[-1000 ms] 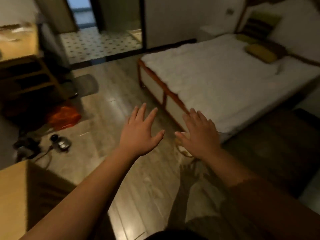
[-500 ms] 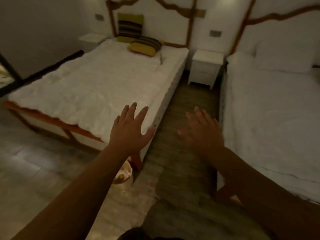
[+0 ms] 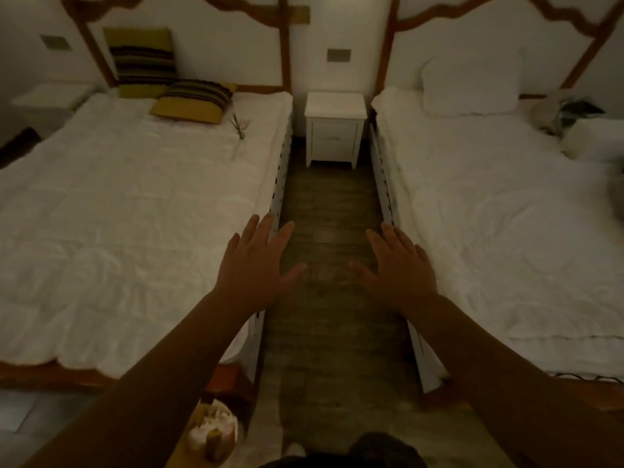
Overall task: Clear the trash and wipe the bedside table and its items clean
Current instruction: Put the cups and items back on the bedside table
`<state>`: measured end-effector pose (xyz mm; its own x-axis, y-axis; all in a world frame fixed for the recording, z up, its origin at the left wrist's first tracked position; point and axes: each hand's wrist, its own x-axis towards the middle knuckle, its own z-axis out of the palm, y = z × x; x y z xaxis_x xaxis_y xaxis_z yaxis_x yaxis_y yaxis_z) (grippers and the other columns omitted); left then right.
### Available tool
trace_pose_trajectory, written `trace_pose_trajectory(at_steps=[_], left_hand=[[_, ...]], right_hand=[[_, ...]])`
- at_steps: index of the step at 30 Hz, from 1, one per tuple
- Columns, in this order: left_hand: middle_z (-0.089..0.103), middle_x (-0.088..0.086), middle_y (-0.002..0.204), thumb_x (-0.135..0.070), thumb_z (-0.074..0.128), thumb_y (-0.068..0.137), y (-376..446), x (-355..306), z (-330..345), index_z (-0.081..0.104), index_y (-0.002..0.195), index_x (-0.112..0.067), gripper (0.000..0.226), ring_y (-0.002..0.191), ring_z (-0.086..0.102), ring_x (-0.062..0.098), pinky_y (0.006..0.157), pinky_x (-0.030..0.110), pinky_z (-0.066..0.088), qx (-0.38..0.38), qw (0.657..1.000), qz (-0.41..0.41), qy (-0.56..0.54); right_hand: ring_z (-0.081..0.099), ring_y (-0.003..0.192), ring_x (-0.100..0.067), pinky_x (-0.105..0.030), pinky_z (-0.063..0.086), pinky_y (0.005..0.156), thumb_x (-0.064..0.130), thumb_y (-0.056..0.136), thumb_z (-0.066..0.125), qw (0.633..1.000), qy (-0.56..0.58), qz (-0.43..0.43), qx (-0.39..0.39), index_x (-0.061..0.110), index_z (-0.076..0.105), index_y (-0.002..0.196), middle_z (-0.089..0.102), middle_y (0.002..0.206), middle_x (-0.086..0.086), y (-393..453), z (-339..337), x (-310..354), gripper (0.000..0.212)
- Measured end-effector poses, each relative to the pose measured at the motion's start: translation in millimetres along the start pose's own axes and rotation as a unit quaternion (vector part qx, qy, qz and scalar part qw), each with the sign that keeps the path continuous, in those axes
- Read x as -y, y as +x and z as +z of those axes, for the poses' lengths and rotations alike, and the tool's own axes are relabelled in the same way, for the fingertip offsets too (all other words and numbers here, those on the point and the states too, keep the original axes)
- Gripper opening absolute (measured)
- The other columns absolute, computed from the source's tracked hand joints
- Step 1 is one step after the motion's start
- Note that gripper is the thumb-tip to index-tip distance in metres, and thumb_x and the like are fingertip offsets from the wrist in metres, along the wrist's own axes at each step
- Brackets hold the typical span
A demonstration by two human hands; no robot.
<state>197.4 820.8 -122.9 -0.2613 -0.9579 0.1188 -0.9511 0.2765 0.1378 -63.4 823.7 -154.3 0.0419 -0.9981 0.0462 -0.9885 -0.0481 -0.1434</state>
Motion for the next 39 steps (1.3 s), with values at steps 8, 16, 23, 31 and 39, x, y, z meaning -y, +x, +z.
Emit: trace_pose_trajectory(at_steps=[8, 16, 23, 31, 39], left_hand=[[0.009, 0.009, 0.161, -0.071, 0.032, 0.085, 152, 25, 34, 0.013, 0.151, -0.03, 0.08, 0.147, 0.007, 0.031, 0.115, 0.054, 0.017, 0.013, 1.0, 0.02, -0.011], [0.013, 0.007, 0.161, -0.069, 0.035, 0.086, 332, 29, 66, 0.016, 0.15, -0.031, 0.077, 0.147, 0.011, 0.03, 0.115, 0.054, 0.019, 0.034, 0.999, -0.004, -0.014], [0.021, 0.007, 0.158, -0.067, 0.041, 0.085, 461, 45, 81, 0.017, 0.148, -0.032, 0.077, 0.144, 0.021, 0.029, 0.113, 0.053, 0.027, 0.052, 0.997, -0.04, -0.047], [0.033, 0.008, 0.153, -0.063, 0.045, 0.086, 646, 103, 128, 0.029, 0.146, -0.026, 0.072, 0.139, 0.033, 0.029, 0.109, 0.05, 0.034, 0.052, 0.997, -0.024, -0.059], [0.034, 0.007, 0.153, -0.063, 0.046, 0.087, 808, 183, 136, 0.03, 0.147, -0.026, 0.071, 0.138, 0.034, 0.027, 0.107, 0.047, 0.034, 0.09, 0.992, -0.057, -0.069]], right_hand=[[0.007, 0.147, -0.025, -0.053, 0.016, 0.113, 0.085, 0.073, 0.006, 0.999, 0.019, 0.018, 0.022, 0.033, 0.01, 0.148, 0.007, 0.161, -0.001, 139, 23, -21, 0.091], [0.01, 0.146, -0.027, -0.052, 0.021, 0.111, 0.077, 0.083, 0.028, 0.997, 0.018, -0.011, 0.069, 0.028, 0.014, 0.149, 0.007, 0.161, -0.003, 325, 33, -74, 0.084], [0.02, 0.144, -0.028, -0.052, 0.028, 0.109, 0.07, 0.085, 0.042, 0.995, 0.04, -0.033, 0.083, 0.03, 0.016, 0.149, 0.013, 0.16, 0.0, 475, 17, -96, 0.079], [0.027, 0.141, -0.027, -0.048, 0.033, 0.108, 0.05, 0.09, 0.052, 0.992, 0.054, -0.019, 0.111, 0.027, 0.019, 0.15, 0.022, 0.158, -0.002, 657, 42, -110, 0.072], [0.031, 0.139, -0.025, -0.046, 0.035, 0.109, 0.046, 0.091, 0.051, 0.986, 0.048, -0.025, 0.156, 0.026, 0.024, 0.148, 0.03, 0.154, -0.002, 830, 51, -85, 0.067]])
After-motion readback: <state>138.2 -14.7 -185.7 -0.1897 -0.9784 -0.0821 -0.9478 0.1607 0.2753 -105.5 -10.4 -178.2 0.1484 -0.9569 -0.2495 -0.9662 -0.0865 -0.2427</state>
